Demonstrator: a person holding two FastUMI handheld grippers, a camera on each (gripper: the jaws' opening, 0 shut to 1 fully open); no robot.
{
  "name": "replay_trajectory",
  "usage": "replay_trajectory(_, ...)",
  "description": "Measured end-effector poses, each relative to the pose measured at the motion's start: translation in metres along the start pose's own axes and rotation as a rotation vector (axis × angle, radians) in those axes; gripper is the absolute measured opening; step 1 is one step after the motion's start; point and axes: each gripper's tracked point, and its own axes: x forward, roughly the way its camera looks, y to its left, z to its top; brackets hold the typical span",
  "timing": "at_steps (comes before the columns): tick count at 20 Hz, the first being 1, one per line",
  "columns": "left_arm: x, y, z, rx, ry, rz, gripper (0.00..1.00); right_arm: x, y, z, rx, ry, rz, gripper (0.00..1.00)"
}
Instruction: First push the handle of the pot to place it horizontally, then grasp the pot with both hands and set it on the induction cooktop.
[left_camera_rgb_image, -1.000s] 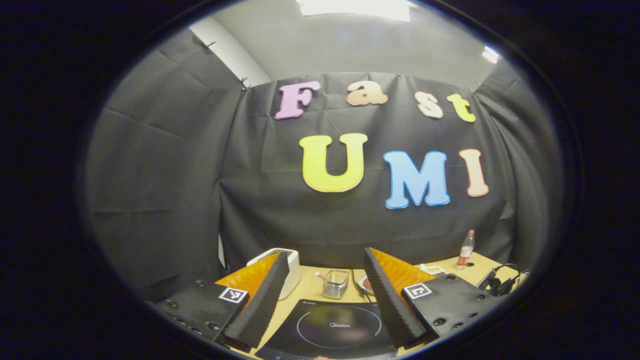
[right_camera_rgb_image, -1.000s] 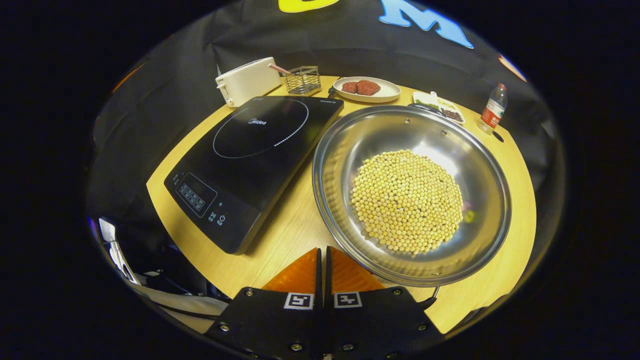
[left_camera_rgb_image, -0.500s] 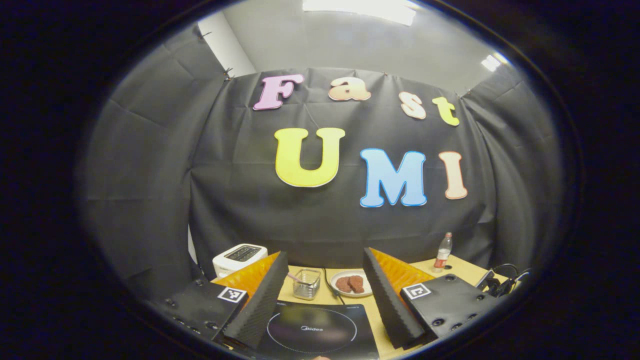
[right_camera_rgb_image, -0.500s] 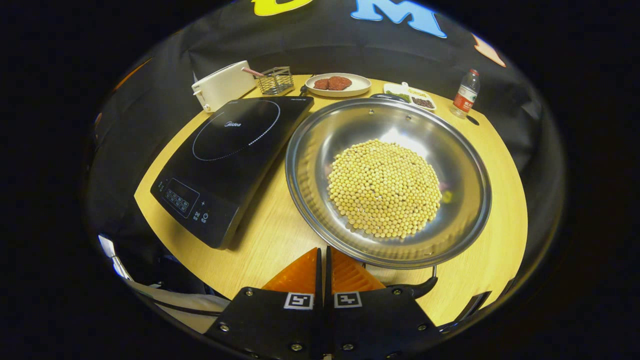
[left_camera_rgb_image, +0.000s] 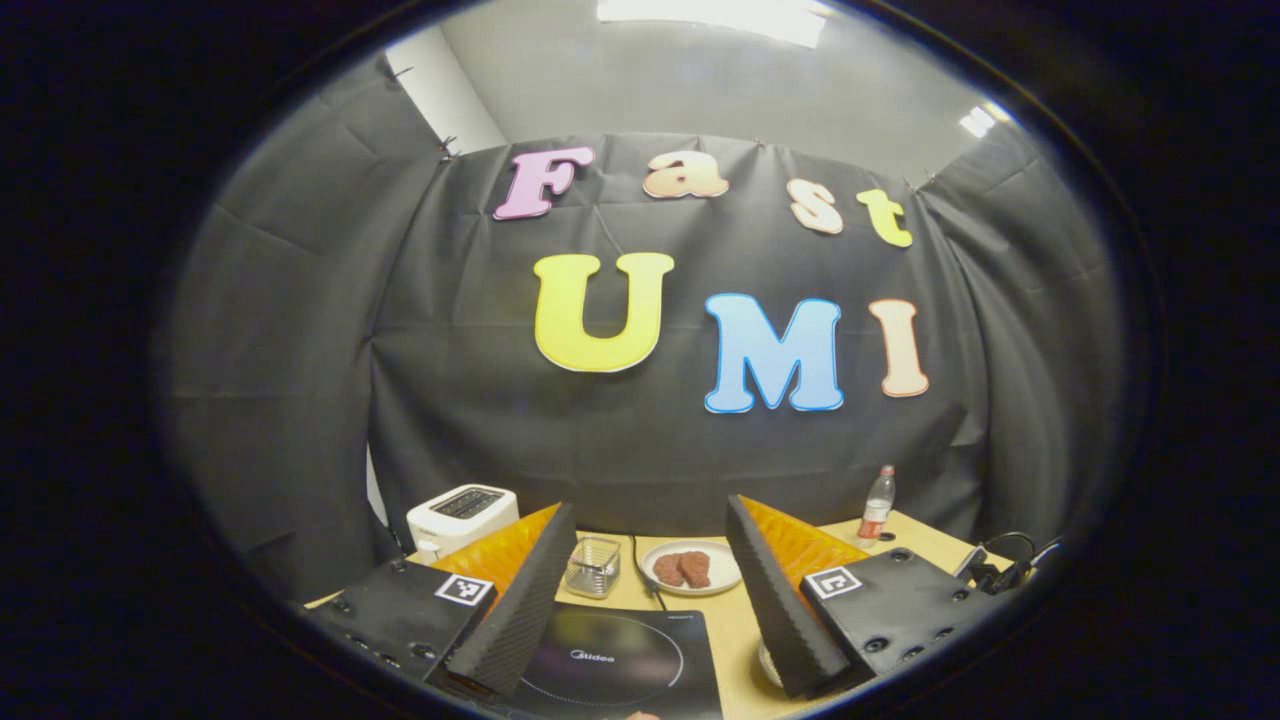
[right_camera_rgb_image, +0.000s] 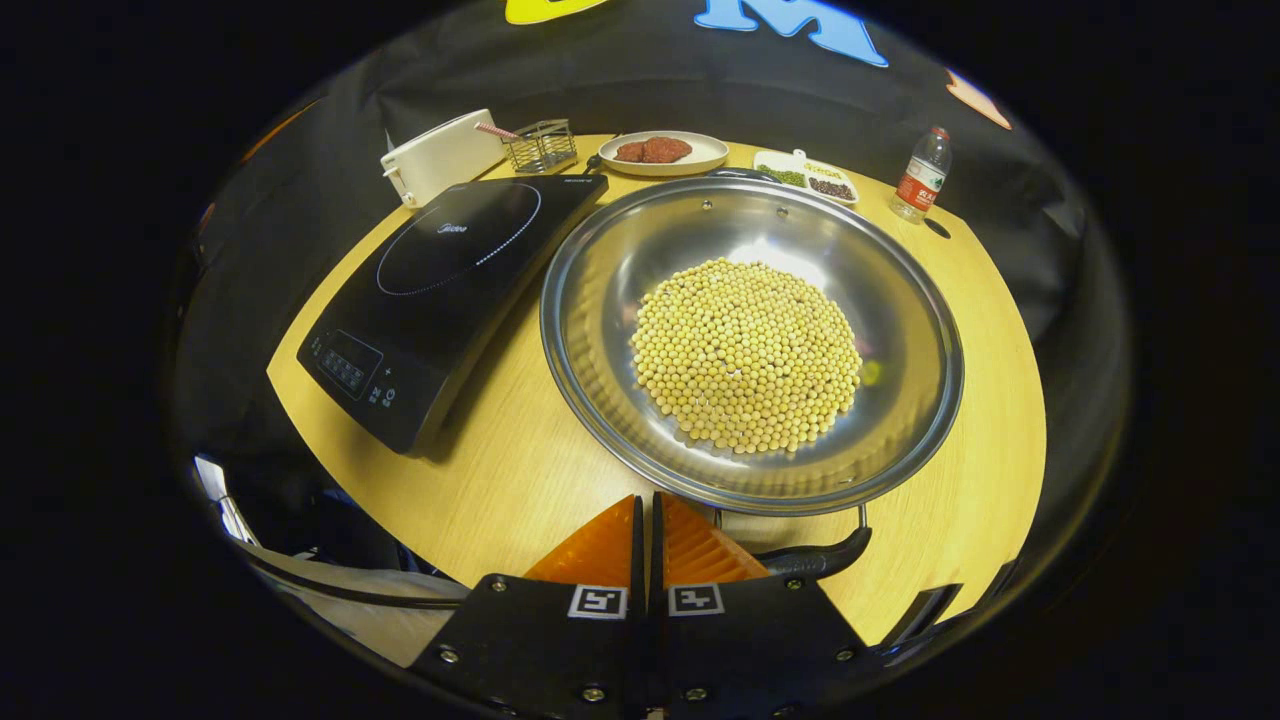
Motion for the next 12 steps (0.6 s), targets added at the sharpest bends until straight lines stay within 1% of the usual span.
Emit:
replay_trajectory(1,0.001,-0.004,0.000,0.005,0.003,0.002,0.98,-0.002,-0.002,0.000,0.000,0.000,0.005,0.01)
replay_trajectory(2,0.002,-0.008,-0.001,0.009,0.005,0.004,1.00,-0.003,-0.006,-0.001,-0.002,0.002,0.007,0.01)
replay_trajectory(6,0.003,-0.023,0.001,0.015,0.002,0.000,1.00,-0.006,-0.025,-0.007,-0.029,0.012,-0.012,0.01)
replay_trajectory(9,0.004,-0.034,0.002,0.016,0.002,-0.002,1.00,-0.010,-0.038,-0.010,-0.028,0.024,-0.010,0.01)
replay_trajectory(10,0.005,-0.037,0.001,0.016,0.003,-0.002,0.98,-0.010,-0.042,-0.011,-0.028,0.030,-0.012,0.01)
replay_trajectory(11,0.005,-0.040,0.000,0.015,0.005,-0.002,1.00,-0.011,-0.048,-0.012,-0.029,0.036,-0.017,0.01)
replay_trajectory(12,0.006,-0.043,-0.001,0.014,0.006,-0.003,1.00,-0.012,-0.054,-0.013,-0.031,0.041,-0.022,0.01)
